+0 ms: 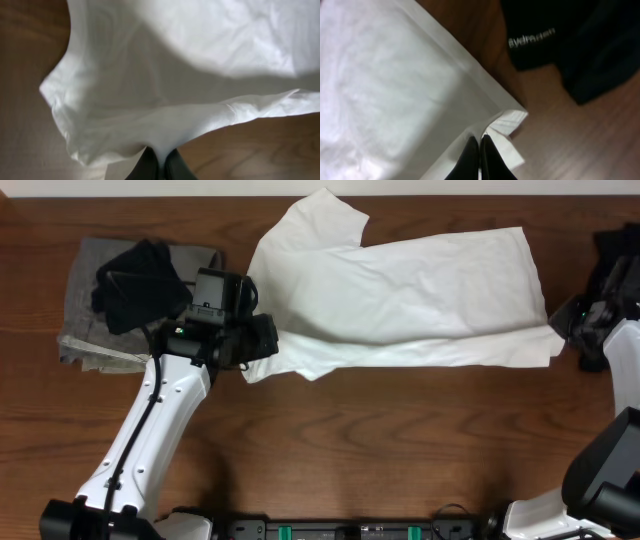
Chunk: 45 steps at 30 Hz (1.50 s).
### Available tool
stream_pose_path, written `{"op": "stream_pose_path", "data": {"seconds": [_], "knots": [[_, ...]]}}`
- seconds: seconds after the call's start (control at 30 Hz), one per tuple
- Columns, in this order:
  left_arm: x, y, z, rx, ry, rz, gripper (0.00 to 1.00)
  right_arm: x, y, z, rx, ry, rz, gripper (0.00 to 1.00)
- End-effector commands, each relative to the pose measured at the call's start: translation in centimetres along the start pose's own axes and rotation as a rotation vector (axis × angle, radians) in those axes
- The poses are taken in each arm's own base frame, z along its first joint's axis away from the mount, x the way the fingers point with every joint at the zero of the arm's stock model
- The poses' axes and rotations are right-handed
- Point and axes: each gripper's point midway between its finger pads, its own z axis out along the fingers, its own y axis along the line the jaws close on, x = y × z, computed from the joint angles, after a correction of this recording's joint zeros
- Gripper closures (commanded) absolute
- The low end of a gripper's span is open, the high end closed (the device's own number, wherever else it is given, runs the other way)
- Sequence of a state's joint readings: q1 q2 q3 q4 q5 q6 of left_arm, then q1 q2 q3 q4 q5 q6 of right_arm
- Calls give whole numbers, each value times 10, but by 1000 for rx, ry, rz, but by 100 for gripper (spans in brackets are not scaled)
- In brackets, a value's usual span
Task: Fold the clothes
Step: 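Lift the hem with both grippers and fold it up toward the shoulders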
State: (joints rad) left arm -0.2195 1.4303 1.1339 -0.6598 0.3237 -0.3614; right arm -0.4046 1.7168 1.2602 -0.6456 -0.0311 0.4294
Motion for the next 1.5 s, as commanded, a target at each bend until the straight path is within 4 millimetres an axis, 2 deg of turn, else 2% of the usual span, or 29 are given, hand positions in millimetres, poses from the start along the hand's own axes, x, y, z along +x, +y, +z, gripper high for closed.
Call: {"op": "stream_pose_path", "data": {"seconds": [0.0,0.33,0.53,0.7,0.93,1.07,1.3,1.47], "knots": [[-19,4,-6,-45,-73,21,94,-6,9,8,-10,-14,-5,99],[-41,21,12,-124,-137,19,94,-9,40,42,-75,-50,-123,99],[-50,29,30,-145,-145,10,94,-17,55,44,-115,-96,-143,99],[-62,37,31,-160,-186,-3,94,-24,60,43,-129,-126,-160,99],[-83,29,28,-127,-268,13,94,-28,63,42,-138,-145,-161,99],[-88,28,32,-118,-284,18,94,-25,62,46,-133,-134,-162,99],[-89,37,62,-128,-261,14,94,-12,58,70,-114,-85,-166,99],[-101,39,84,-119,-291,49,94,-4,63,93,-117,-74,-217,99]]}}
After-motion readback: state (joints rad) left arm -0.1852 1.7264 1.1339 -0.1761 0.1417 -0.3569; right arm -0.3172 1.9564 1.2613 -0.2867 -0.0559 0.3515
